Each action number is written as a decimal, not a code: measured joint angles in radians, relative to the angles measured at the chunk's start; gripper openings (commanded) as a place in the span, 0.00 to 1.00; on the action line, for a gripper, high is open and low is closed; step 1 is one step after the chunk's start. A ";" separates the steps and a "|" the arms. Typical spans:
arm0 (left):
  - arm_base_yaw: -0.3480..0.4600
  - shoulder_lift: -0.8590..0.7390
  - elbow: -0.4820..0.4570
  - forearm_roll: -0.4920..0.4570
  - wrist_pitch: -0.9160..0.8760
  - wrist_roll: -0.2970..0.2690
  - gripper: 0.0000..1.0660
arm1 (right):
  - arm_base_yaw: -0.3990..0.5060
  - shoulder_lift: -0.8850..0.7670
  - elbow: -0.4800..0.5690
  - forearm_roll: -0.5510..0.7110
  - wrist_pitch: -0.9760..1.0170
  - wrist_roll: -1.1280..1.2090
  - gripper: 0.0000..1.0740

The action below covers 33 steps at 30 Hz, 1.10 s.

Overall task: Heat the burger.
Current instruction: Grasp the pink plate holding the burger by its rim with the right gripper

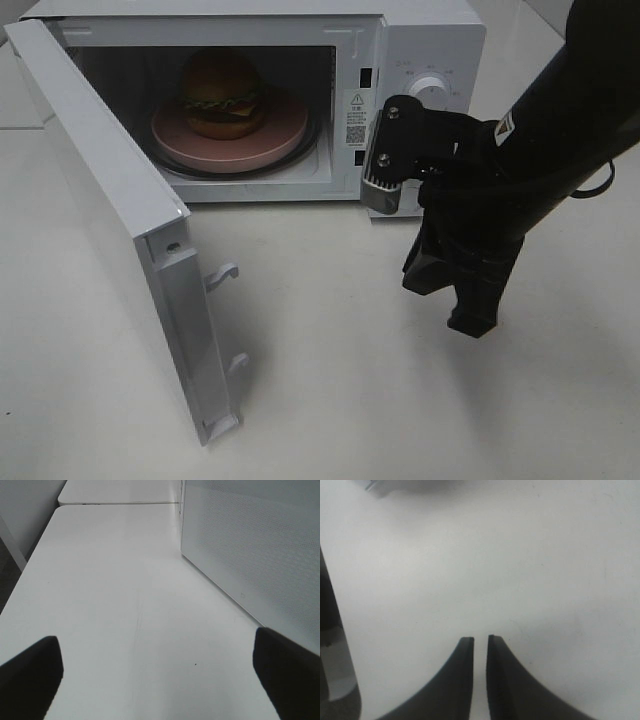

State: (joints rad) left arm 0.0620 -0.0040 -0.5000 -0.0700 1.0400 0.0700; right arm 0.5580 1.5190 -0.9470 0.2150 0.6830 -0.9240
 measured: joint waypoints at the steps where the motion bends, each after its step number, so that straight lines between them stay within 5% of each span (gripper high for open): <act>1: 0.000 0.000 0.000 0.000 0.000 0.000 0.92 | 0.000 0.000 0.000 0.000 0.000 0.000 0.13; 9: 0.000 0.000 0.000 0.000 0.000 0.000 0.92 | 0.000 0.000 -0.027 -0.091 0.002 -0.217 0.31; 15: 0.000 0.000 0.000 0.000 0.000 0.000 0.92 | 0.000 0.000 -0.032 -0.233 0.001 -0.233 0.58; 17: 0.000 0.000 0.000 0.000 0.000 0.000 0.92 | 0.000 0.000 -0.032 -0.263 -0.003 -0.226 0.78; 21: 0.000 0.000 0.000 0.000 0.000 0.000 0.92 | 0.000 0.000 -0.032 -0.301 -0.006 -0.188 0.88; 33: 0.000 0.000 0.000 0.000 0.000 0.000 0.92 | 0.017 0.000 -0.096 -0.443 -0.027 -0.147 0.86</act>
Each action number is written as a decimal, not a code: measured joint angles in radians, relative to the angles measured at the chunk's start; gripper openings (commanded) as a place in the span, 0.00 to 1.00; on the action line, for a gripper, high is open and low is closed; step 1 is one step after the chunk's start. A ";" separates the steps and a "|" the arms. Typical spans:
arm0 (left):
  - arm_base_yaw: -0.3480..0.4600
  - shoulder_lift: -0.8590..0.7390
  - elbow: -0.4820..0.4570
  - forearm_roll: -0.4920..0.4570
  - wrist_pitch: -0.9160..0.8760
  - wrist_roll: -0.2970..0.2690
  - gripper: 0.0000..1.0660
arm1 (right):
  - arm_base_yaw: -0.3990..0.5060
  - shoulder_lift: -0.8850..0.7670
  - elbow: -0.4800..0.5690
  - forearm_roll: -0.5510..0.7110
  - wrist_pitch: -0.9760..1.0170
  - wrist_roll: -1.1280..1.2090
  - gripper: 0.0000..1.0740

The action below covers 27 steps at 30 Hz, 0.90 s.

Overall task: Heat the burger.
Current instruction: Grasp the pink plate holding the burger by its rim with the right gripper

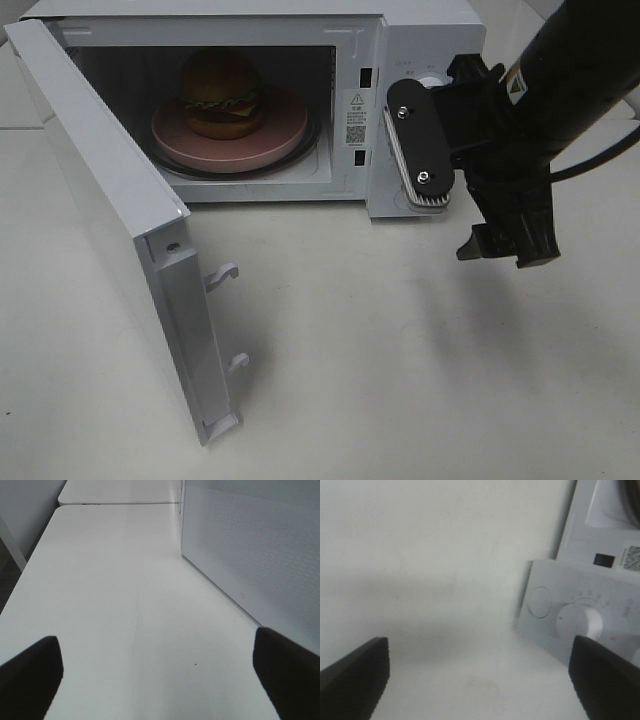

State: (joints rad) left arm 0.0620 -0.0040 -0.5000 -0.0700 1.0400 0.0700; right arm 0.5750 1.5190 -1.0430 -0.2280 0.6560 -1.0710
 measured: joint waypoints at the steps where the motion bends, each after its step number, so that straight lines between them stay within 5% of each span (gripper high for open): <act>1: 0.000 0.000 0.000 0.000 0.000 0.000 0.92 | 0.000 0.000 0.000 0.000 0.000 0.000 0.86; 27: 0.000 0.000 0.000 0.000 0.000 0.000 0.92 | 0.111 0.285 -0.353 -0.079 -0.049 0.001 0.83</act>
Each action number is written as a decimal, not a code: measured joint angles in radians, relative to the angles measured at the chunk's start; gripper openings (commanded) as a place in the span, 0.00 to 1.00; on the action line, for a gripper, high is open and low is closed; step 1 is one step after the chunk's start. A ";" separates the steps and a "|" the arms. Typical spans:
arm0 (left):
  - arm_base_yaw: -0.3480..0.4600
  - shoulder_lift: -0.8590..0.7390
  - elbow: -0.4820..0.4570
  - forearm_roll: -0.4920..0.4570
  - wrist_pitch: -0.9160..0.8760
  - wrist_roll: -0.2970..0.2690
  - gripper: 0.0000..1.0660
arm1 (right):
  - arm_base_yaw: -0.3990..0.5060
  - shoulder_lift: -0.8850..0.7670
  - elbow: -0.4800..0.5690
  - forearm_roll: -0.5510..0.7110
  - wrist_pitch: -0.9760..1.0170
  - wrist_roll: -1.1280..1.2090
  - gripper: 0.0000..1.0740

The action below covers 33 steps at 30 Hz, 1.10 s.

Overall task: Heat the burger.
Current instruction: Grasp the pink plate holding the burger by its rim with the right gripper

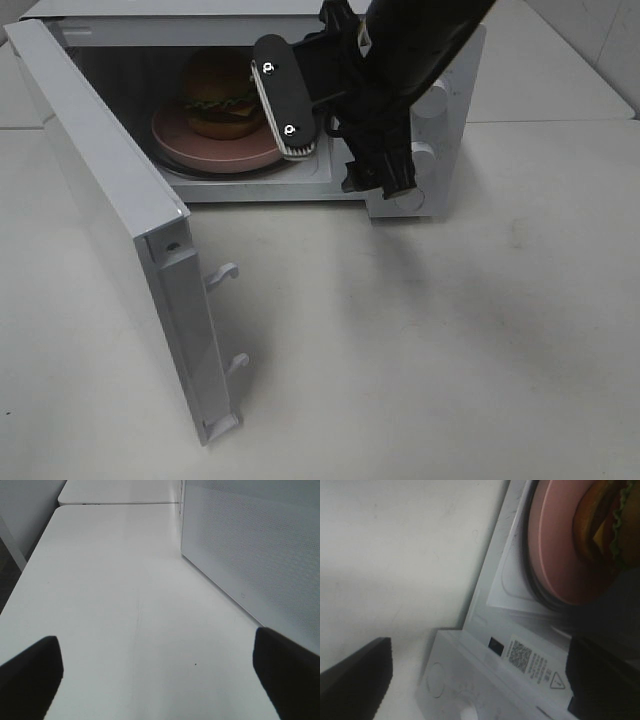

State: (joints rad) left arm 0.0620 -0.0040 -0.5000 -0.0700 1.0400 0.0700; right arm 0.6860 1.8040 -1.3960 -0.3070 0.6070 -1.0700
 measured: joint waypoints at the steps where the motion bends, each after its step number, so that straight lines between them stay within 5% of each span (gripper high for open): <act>1: 0.000 0.000 0.000 0.000 0.000 0.000 0.92 | 0.000 0.000 0.000 0.000 0.000 0.000 0.83; 33: 0.000 0.000 0.000 0.000 0.000 0.000 0.92 | 0.015 0.379 -0.358 0.010 -0.059 0.047 0.77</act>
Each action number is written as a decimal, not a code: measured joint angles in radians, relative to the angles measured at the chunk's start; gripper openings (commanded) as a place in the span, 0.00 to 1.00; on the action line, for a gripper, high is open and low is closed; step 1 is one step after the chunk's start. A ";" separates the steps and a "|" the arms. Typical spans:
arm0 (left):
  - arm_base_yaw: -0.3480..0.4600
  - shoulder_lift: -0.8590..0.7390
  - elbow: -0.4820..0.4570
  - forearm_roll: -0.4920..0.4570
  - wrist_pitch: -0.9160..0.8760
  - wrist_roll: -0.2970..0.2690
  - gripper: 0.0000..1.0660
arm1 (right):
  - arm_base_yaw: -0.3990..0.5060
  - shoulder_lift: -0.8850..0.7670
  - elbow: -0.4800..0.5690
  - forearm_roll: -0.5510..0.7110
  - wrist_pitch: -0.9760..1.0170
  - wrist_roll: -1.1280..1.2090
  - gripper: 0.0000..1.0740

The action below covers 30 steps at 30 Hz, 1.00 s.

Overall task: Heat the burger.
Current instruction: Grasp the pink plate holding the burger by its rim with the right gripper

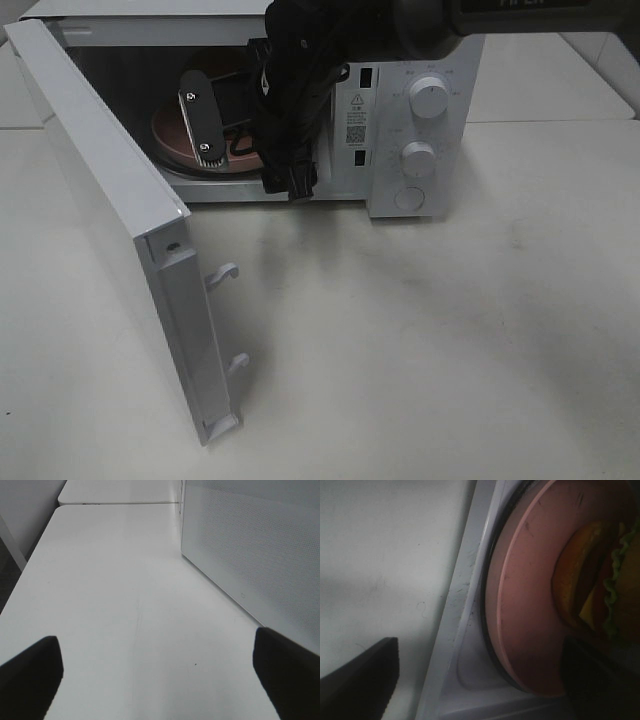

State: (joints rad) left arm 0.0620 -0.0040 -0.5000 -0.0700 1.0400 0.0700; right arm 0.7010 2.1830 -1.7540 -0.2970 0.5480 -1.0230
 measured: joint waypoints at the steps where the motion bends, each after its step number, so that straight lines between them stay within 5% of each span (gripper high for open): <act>1: 0.000 0.000 0.000 0.000 0.000 0.000 0.92 | 0.000 0.000 0.000 0.000 0.000 0.000 0.77; 30: 0.000 0.000 0.000 0.001 0.000 0.000 0.92 | -0.010 0.249 -0.304 0.019 -0.015 0.076 0.73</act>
State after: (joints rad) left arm 0.0620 -0.0040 -0.5000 -0.0690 1.0400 0.0700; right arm 0.6910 2.4320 -2.0580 -0.2780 0.5330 -0.9470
